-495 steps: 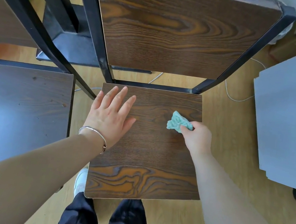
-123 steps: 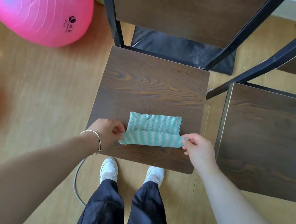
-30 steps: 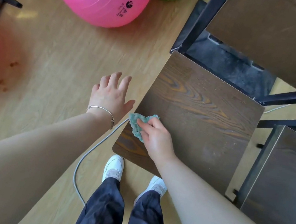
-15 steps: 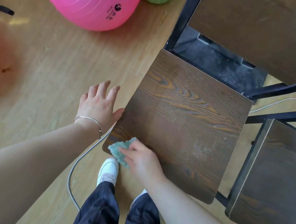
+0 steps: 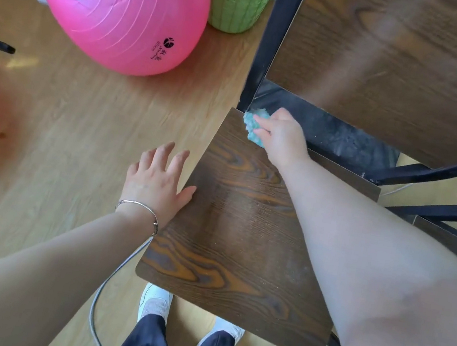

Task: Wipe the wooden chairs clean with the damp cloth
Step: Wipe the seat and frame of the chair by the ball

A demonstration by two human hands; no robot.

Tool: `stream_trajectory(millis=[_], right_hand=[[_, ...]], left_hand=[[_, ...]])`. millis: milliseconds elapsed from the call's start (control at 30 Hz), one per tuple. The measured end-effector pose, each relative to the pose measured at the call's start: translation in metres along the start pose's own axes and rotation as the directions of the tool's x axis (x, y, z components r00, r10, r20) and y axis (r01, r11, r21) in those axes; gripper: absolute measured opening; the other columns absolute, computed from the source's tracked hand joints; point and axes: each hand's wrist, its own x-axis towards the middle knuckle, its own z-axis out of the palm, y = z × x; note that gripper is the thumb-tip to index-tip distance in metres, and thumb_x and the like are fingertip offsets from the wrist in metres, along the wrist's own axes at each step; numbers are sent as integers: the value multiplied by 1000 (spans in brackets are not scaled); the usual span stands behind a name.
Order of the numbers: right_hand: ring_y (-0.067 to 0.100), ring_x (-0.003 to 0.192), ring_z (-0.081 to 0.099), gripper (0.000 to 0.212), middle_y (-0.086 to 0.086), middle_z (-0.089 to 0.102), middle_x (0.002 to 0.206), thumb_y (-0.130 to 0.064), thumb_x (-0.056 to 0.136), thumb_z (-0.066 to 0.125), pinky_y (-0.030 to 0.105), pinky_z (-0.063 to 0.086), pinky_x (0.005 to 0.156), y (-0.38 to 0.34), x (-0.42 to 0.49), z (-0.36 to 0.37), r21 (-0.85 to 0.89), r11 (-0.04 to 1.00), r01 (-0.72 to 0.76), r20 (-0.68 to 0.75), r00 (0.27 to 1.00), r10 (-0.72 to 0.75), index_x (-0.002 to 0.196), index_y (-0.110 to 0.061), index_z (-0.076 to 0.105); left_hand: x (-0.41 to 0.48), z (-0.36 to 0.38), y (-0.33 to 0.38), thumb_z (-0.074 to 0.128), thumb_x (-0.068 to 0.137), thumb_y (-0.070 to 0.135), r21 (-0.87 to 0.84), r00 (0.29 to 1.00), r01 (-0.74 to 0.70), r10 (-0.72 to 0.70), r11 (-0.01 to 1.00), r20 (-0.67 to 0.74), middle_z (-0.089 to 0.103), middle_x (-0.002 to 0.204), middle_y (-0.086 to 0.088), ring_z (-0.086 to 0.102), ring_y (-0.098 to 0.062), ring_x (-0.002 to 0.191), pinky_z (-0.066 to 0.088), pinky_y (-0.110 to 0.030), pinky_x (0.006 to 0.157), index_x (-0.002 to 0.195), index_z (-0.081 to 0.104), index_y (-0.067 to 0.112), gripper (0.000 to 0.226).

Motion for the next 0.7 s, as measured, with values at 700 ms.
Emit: stream_trajectory(millis=[700], right_hand=[[12, 67, 41, 22, -3, 39, 77, -29, 92, 65, 29, 42, 64, -29, -213, 74, 103, 985, 135, 190, 970, -153, 109, -15, 69]], left_hand=[[-43, -4, -15, 50, 86, 58, -22, 999, -15, 16, 1000, 39, 27, 151, -4, 29, -32, 132, 33, -48, 103, 145, 28, 28, 70]])
